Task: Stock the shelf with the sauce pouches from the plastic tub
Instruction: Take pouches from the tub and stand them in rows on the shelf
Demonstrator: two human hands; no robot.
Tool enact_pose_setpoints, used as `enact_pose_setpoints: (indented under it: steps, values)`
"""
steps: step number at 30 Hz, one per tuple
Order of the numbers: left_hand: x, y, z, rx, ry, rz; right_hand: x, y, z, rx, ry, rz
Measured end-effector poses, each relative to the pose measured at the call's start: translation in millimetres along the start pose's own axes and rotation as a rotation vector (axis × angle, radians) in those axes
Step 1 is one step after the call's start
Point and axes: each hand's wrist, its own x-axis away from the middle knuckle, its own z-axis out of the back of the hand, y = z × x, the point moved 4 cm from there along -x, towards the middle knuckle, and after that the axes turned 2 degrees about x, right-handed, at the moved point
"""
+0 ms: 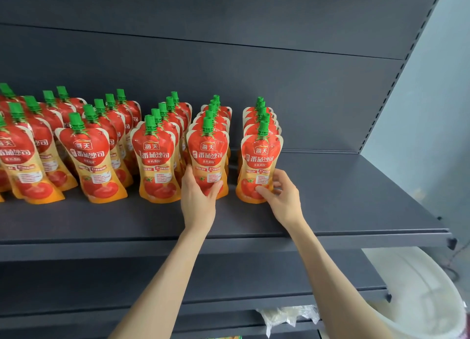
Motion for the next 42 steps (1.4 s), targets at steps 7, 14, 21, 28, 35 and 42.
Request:
enact_pose_setpoints:
  steps: [7, 14, 21, 28, 35, 42]
  values:
    - [-4, -8, 1, 0.038, -0.001, 0.038, -8, 5, -2, 0.047, 0.026, -0.023]
    - [-3, -8, 0, 0.048, 0.001, 0.041, -12, 6, -1, 0.075, 0.035, -0.036]
    - [-6, -3, -10, -0.001, 0.024, 0.047, -12, 5, -3, 0.116, 0.035, -0.042]
    - [-8, -8, -13, -0.089, 0.020, 0.043, -12, 3, -4, 0.146, 0.024, -0.045]
    - [-6, -7, -12, -0.138, 0.037, 0.056, -13, 4, -4, 0.162, 0.024, -0.061]
    - [-3, -4, -10, -0.191, 0.036, 0.057, -14, 7, -5, 0.162, 0.023, -0.067]
